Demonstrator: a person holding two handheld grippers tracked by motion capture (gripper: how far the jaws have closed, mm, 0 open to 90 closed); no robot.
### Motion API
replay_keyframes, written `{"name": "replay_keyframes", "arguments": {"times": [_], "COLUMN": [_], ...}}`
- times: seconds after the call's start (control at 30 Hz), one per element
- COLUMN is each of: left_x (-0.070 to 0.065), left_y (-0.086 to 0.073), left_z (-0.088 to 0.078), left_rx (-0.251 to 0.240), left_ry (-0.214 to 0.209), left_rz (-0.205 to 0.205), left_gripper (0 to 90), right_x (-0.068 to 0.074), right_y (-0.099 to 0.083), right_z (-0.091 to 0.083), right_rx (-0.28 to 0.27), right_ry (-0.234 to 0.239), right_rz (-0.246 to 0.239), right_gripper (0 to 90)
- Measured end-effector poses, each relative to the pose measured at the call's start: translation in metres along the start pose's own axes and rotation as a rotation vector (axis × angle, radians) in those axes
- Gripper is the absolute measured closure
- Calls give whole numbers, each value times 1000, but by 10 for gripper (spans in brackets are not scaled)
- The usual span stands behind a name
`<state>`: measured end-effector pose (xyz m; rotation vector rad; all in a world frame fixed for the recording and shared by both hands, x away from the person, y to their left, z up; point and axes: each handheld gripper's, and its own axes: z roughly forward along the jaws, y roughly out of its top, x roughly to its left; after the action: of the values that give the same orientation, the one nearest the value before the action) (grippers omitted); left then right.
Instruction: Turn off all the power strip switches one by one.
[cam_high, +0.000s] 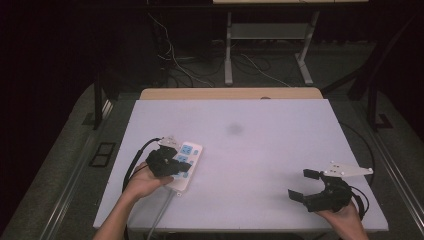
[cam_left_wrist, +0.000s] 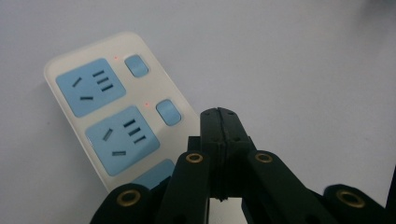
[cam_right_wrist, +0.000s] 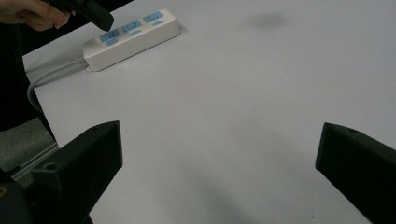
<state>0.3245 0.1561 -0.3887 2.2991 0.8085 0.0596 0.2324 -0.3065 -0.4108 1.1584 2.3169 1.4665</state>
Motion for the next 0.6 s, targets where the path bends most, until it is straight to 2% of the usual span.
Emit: {"name": "replay_keyframes", "arguments": {"times": [0.3,0.6], "left_x": [6,13], "left_y": [12,21], "left_z": [-10,-13], "left_rx": [-3,4], "left_ry": [19,40], "left_rz": [9,11], "left_gripper": [892,892], "right_x": [-1,0], "right_y": [0,0], "right_z": [0,0], "right_rx": [-1,0], "right_ry": [-2,-1], "right_rz": [3,2], "right_gripper": [5,5]}}
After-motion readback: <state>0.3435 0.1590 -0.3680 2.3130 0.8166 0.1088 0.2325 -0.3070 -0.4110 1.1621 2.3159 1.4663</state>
